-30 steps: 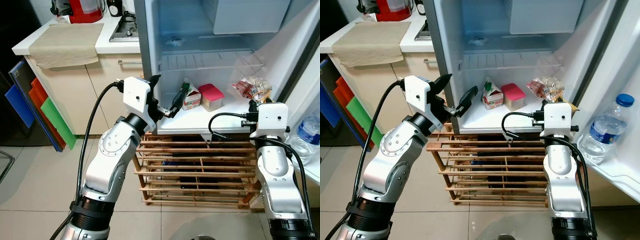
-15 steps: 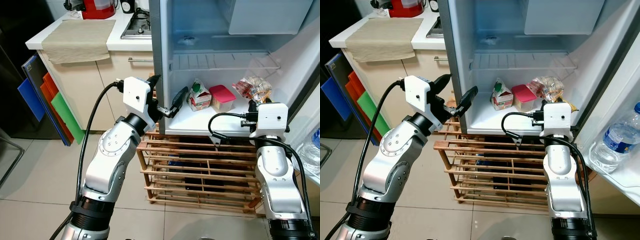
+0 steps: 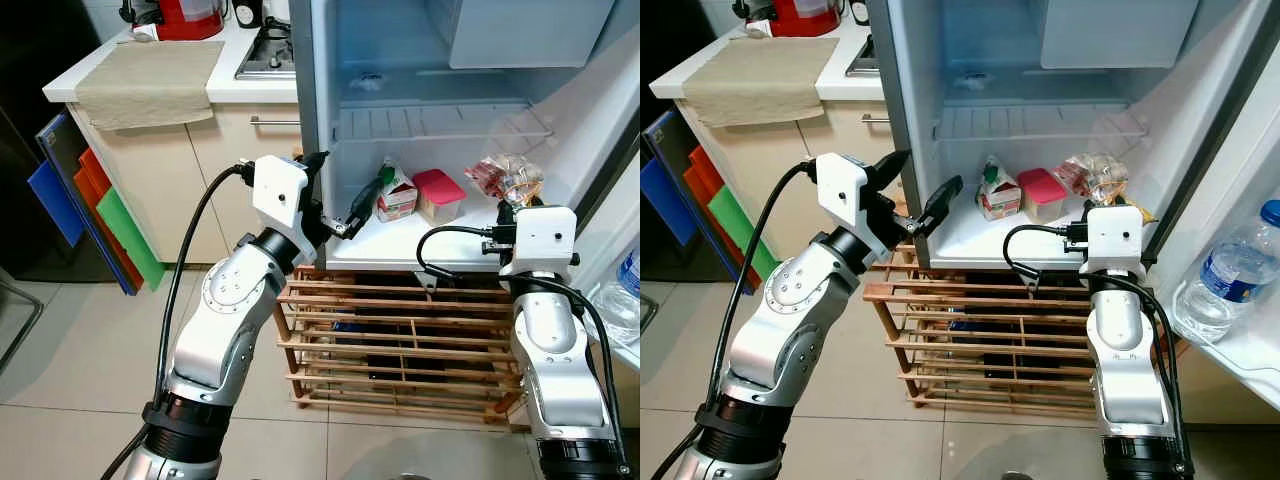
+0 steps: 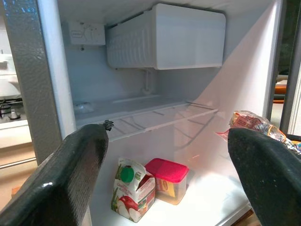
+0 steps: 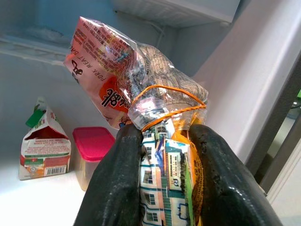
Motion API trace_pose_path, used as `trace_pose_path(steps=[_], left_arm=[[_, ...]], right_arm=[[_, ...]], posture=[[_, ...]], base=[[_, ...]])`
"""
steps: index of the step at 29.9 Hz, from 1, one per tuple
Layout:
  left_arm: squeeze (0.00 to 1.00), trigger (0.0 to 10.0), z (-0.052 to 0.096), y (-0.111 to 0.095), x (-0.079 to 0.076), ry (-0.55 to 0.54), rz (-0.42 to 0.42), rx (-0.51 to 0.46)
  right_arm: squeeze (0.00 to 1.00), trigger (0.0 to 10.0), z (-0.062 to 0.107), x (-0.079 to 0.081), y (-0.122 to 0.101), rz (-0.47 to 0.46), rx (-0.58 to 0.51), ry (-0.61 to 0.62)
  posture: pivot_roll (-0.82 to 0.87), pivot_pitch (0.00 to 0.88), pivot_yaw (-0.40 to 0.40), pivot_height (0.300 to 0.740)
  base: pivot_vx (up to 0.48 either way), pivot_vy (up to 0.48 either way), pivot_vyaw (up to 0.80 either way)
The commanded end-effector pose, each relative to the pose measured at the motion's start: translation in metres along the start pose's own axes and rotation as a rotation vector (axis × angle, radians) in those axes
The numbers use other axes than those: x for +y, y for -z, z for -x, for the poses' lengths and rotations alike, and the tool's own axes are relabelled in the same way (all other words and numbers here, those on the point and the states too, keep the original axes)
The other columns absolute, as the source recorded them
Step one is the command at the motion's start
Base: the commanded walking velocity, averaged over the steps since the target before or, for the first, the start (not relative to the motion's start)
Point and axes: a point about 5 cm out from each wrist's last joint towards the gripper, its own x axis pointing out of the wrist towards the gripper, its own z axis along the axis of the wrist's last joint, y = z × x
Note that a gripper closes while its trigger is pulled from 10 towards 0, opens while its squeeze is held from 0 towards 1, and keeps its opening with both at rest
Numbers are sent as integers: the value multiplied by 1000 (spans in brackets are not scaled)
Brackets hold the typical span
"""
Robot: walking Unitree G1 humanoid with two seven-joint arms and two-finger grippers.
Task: Restocking fridge
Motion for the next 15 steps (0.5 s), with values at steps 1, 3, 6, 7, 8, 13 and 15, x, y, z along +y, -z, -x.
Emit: trace_pose_path(steps=[1,3,6,7,8,13,15], left_arm=[[0,10000,1,-1,-2,13,-5,4],[0,10000,2,-1,-3,15,-5,4],[0,10000,2,0,-3,18,-3,8],[0,10000,2,0,-3,23,-2,13],[0,10000,2,0,-3,23,-2,13],[0,10000,2,-1,-5,42,9,-1],[0,10000,2,-1,-5,44,10,-2]], right_arm=[[122,0,0,1,-7,-4,-36,-4],[122,0,0,2,-7,-4,-36,-5],[122,0,0,2,-7,-4,-35,-7],[122,0,0,3,-7,-4,-33,-10],[122,0,0,3,-7,-4,-33,-10],[118,0,0,4,-7,-5,-34,-13],[118,0,-1,4,-7,-5,-34,-14]], posture=[[-147,0,75,740],[-146,0,75,740],[-146,0,75,740],[-146,0,75,740],[-146,0,75,740],[-146,0,73,740],[-146,0,73,740]], base=[[0,0,0],[0,0,0],[0,0,0],[0,0,0],[0,0,0],[192,0,0],[480,0,0]])
